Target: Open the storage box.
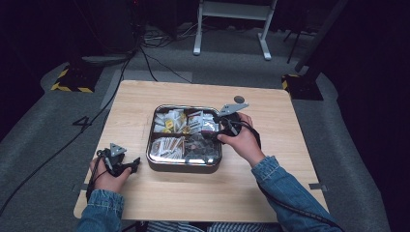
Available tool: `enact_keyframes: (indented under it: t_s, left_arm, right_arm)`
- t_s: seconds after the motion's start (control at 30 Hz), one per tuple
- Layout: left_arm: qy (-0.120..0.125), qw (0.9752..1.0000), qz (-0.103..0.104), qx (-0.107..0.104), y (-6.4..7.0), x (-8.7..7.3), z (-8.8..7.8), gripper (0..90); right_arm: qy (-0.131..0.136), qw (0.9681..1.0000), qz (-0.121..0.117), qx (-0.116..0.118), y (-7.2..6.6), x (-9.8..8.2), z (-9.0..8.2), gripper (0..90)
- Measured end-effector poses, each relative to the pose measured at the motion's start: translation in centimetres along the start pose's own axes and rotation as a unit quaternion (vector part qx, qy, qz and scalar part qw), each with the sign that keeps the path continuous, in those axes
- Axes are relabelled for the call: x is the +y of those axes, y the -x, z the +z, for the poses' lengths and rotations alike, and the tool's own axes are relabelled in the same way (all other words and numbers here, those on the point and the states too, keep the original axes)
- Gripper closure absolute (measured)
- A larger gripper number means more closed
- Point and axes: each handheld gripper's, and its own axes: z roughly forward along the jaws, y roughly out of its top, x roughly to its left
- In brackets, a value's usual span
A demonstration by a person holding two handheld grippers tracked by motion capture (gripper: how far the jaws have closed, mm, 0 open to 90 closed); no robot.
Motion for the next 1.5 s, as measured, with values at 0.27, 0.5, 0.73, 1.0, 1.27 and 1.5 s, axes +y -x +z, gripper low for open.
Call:
enact_keyframes:
  t_s: [0.27,0.5,0.73,1.0,1.27,1.5]
  left_arm:
    - [0.000,1.0000,0.000,-0.001,0.0,0.0,0.0,28.3]
    - [0.001,1.0000,0.000,0.000,0.0,0.0,0.0,28.2]
    - [0.001,1.0000,0.000,0.000,0.0,0.0,0.0,28.2]
    - [0.000,1.0000,0.000,0.001,0.0,0.0,0.0,28.2]
    - [0.001,1.0000,0.000,0.001,0.0,0.0,0.0,28.2]
    - [0.000,1.0000,0.001,0.001,0.0,0.0,0.0,28.2]
  right_arm:
    - [-0.008,0.9998,0.017,0.006,0.1,0.5,2.0,20.3]
    - [-0.040,0.9990,0.009,0.018,-0.5,1.1,4.1,23.9]
    - [-0.050,0.9984,-0.001,0.024,-1.0,1.3,5.7,31.5]
    - [-0.056,0.9979,-0.013,0.030,-1.7,1.5,6.9,41.9]
    - [-0.047,0.9982,-0.022,0.030,-2.3,1.8,8.3,53.6]
    - [-0.035,0.9985,-0.036,0.022,-2.4,1.6,8.5,58.4]
